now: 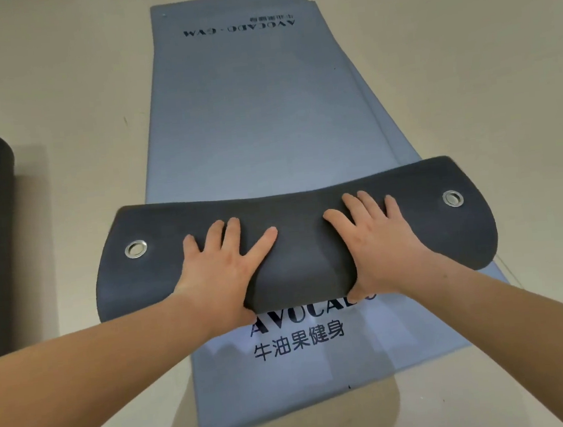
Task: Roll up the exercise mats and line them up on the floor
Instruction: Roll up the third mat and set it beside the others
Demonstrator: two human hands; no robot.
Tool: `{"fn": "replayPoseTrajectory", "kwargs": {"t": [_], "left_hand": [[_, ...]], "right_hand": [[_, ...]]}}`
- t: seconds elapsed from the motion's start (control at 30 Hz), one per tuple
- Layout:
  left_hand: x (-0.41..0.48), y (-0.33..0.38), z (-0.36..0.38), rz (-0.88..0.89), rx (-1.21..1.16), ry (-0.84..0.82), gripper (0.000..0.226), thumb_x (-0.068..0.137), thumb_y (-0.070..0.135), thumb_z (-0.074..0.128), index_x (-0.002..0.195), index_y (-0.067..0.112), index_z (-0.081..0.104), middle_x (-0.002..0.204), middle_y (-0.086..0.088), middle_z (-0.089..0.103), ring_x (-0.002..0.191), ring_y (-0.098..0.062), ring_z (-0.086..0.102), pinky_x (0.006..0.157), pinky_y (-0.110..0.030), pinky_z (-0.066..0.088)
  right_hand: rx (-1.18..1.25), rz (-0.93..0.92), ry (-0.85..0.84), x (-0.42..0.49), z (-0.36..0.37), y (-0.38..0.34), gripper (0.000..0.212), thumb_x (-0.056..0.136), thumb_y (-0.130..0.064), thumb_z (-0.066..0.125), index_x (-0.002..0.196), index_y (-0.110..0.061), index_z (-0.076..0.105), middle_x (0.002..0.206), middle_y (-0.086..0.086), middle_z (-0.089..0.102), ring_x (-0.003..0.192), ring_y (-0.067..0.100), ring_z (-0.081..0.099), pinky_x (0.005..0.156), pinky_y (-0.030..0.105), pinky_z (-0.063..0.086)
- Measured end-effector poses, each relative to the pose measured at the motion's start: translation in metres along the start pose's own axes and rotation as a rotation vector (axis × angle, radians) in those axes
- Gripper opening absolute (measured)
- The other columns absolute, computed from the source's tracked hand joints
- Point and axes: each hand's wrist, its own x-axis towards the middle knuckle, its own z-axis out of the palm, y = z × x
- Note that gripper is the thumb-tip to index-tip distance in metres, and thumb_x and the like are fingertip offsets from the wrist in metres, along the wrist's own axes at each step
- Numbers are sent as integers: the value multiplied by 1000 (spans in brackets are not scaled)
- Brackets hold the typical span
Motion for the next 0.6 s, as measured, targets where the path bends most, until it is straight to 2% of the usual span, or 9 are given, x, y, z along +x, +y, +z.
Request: {"fn": "replayPoseTrajectory", "kwargs": {"t": [0.13,0.23,0.3,0.37,0.43,0.53,0.6], "left_hand": [[2,0,-4,60,-62,-86,124,68,66,75,156,38,-8,141,-6,41,126,-30,46,97,-51,47],[0,1,-18,127,-123,-154,104,69,52,78,151,40,16,118,3,50,103,-24,56,84,-44,56],[-7,5,-30,182,-158,-200,91,68,48,78,143,42,27,107,8,52,94,-20,60,78,-40,58],[-16,10,-41,240,-195,-262,84,65,47,82,133,45,33,103,11,56,88,-17,63,75,-37,57],[-20,12,-53,290,-285,-380,81,63,44,87,127,47,37,100,12,61,85,-12,64,74,-36,58],[-18,7,-59,291,-493,-661,79,61,41,92,124,56,47,105,17,67,93,-8,69,84,-38,62],[-16,3,-49,287,-601,-787,76,61,40,96,120,60,55,111,20,71,101,-10,72,92,-41,62]], "right_hand": [[31,-32,-22,-10,1,2,119,48,-74,74,147,-35,20,143,3,43,132,30,45,104,52,40],[81,-43,-20,-23,-1,5,102,53,-67,74,140,-38,30,123,-3,52,109,25,58,87,44,51],[152,-74,-93,-35,-9,10,93,54,-60,79,132,-41,32,110,-8,52,93,20,60,77,40,53],[228,-107,-233,-48,-20,18,90,53,-56,84,124,-46,31,103,-11,53,84,15,61,71,36,52],[312,-114,-404,-57,-33,27,89,52,-53,90,119,-49,33,101,-12,60,82,12,64,70,36,56],[474,-97,-711,-53,-36,35,88,48,-47,100,116,-56,45,107,-14,68,91,14,71,81,42,63],[526,-117,-856,-39,-27,33,86,46,-43,104,114,-59,52,114,-13,70,99,19,74,88,47,63]]}}
